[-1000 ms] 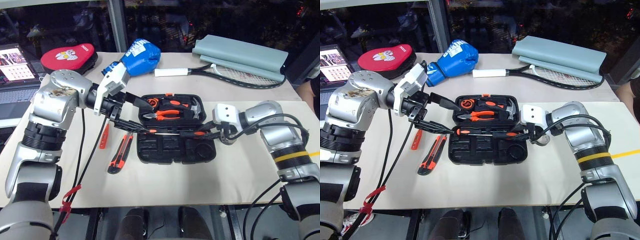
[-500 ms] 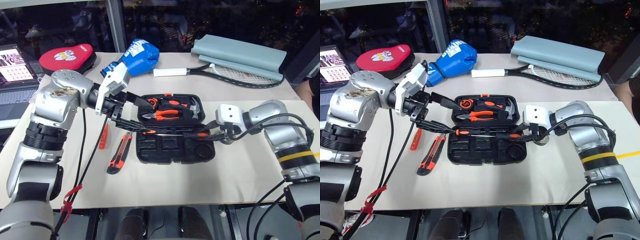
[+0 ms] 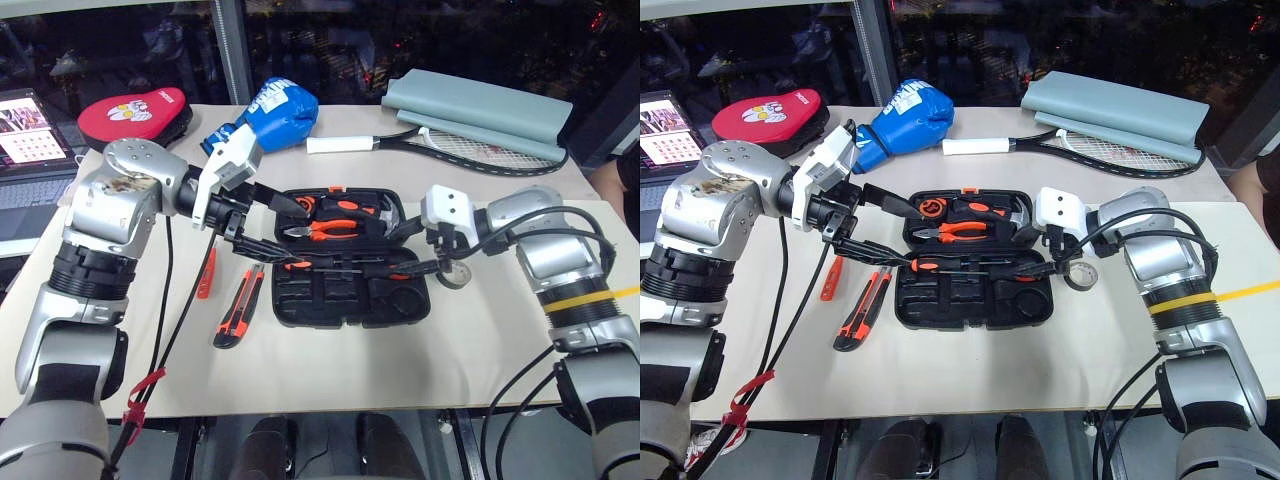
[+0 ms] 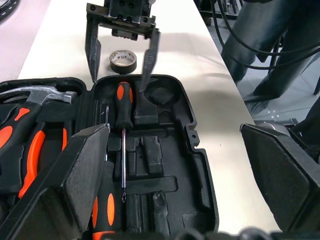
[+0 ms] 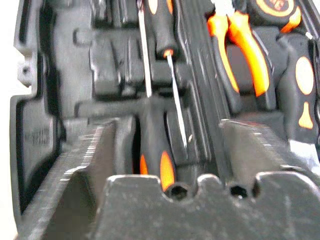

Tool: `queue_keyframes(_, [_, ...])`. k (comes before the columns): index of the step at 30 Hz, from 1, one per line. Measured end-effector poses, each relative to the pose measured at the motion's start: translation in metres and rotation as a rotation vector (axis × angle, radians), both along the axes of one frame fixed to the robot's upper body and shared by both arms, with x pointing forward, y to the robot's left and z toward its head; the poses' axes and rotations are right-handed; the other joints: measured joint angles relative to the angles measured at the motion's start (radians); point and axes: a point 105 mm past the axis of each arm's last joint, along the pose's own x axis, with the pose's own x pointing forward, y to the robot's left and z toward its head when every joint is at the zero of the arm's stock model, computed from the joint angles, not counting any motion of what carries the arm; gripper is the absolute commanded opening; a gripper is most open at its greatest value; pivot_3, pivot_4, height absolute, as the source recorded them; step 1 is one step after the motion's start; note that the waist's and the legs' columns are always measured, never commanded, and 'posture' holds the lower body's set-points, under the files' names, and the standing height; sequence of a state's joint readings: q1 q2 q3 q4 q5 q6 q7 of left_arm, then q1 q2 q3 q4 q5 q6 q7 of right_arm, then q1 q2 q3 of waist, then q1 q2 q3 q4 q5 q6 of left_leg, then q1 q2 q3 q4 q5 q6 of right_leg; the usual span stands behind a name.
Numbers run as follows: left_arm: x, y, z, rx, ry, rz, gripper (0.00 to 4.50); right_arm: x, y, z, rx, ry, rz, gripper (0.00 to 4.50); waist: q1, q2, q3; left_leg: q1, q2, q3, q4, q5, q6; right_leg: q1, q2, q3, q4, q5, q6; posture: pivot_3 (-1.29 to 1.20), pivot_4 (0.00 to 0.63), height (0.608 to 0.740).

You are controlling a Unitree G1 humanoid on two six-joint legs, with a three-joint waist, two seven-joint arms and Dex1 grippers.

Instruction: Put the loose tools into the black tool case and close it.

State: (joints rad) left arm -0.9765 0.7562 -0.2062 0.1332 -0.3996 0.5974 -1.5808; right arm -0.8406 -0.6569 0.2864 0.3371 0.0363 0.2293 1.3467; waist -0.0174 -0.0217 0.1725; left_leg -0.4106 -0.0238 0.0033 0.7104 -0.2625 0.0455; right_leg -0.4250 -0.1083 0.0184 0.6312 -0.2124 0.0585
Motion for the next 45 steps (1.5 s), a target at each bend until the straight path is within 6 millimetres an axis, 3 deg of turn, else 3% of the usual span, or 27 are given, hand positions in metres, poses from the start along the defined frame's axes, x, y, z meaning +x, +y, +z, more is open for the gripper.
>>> queue_keyframes(9, [-0.001,0.001,-0.001,0.007,-0.006,-0.002,4.5,0.004,0.005,-0.016,-0.018,0.022,-0.021,0.06,0.0,0.0,0.0,0.0,0.0,0.0,0.0,0.0,0.0,0.0,0.0,0.0,0.0,0.0,0.0,0.0,0.15,0.736])
queue_keyframes(34, [0.0,0.002,-0.002,0.018,-0.028,-0.001,4.5,0.011,0.018,-0.025,-0.052,-0.064,0.028,0.06,-0.023,0.0,0.0,0.005,0.0,0.0,0.0,0.0,0.0,0.003,0.0,0.0,0.002,0.0,0.0,0.0,0.15,0.736])
queue_keyframes(37, [0.001,0.004,-0.009,0.024,-0.019,0.015,4.5,0.005,0.024,-0.016,0.015,-0.043,0.013,0.06,-0.025,0.0,0.0,0.004,0.0,0.0,0.0,0.0,0.0,0.001,0.0,0.001,0.003,0.0,-0.001,0.0,0.15,0.736])
queue_keyframes(39, [0.003,0.007,-0.022,0.032,0.002,0.052,4.5,-0.007,0.03,0.009,0.123,-0.045,0.014,0.06,-0.024,0.002,0.001,0.001,0.0,0.0,0.0,0.0,0.0,-0.001,0.0,0.001,0.008,0.0,-0.001,0.0,0.15,0.736])
queue_keyframes(43, [0.003,0.015,-0.04,0.025,0.019,0.152,4.5,-0.033,0.023,0.073,0.323,-0.126,-0.031,0.06,-0.014,0.002,0.002,0.0,0.0,-0.002,0.0,0.0,-0.001,-0.002,-0.001,0.0,0.01,0.0,-0.001,0.0,0.15,0.736])
queue_keyframes(45, [0.0,0.026,-0.043,0.008,0.033,0.231,4.5,-0.048,0.021,0.085,0.408,-0.113,-0.056,0.31,-0.013,0.002,0.002,0.0,0.0,-0.003,-0.001,-0.001,-0.001,-0.002,-0.001,0.0,0.009,0.0,-0.001,0.0,0.15,0.736])
